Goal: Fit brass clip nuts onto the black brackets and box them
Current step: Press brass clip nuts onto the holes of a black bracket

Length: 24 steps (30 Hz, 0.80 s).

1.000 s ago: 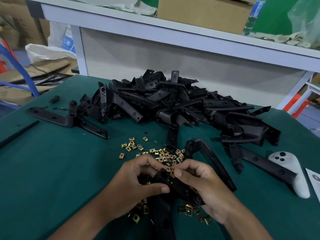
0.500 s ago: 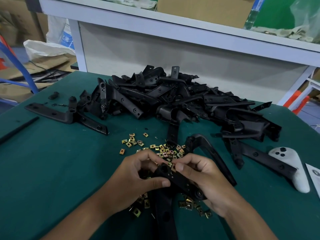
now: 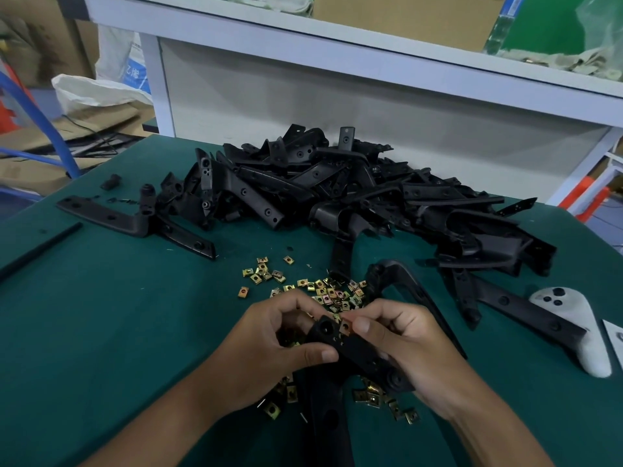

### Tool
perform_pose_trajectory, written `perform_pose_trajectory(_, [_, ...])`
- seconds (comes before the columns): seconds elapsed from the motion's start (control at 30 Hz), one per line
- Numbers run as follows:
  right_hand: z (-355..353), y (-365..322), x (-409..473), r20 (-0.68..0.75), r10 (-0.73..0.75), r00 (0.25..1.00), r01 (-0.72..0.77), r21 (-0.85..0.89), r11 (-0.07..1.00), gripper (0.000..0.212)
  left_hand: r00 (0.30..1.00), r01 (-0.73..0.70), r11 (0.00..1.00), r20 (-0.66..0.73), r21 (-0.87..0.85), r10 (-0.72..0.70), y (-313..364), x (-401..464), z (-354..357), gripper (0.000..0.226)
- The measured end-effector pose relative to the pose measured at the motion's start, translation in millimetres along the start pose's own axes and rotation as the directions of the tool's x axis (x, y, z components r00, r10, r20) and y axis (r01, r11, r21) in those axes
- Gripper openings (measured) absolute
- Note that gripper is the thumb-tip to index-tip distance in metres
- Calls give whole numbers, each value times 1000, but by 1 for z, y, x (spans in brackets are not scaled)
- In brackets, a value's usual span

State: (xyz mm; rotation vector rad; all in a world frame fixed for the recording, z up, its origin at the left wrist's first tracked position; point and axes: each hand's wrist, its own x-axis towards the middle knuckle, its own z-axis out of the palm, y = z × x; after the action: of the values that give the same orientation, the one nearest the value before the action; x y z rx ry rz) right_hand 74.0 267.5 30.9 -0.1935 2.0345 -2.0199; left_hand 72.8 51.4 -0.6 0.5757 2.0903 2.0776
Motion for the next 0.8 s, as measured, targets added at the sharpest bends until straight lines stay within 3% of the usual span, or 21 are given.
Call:
perform_pose_trajectory(0.53, [-6,-3,-2,66,-32,997,51,-309,950,16,1000,19,992,3,122,-19,-4,-1,-2,25])
perform_pose_trajectory(0.67, [-9,-1,-1,84,-30,996,55,-311,949,38,1000,2,990,15,144,-4,-4,0,-2,23])
perform_pose_trajectory(0.73, [-8,3,1,72,13,997,4,-230,973,43,1000,-9,994,5,112,8,-5,0,-2,21])
perform_pose_trajectory(0.8, [-7,6,2,76,77,994,-69,-105,992,31,999,-11,996,-33,88,14,-4,0,-4,24])
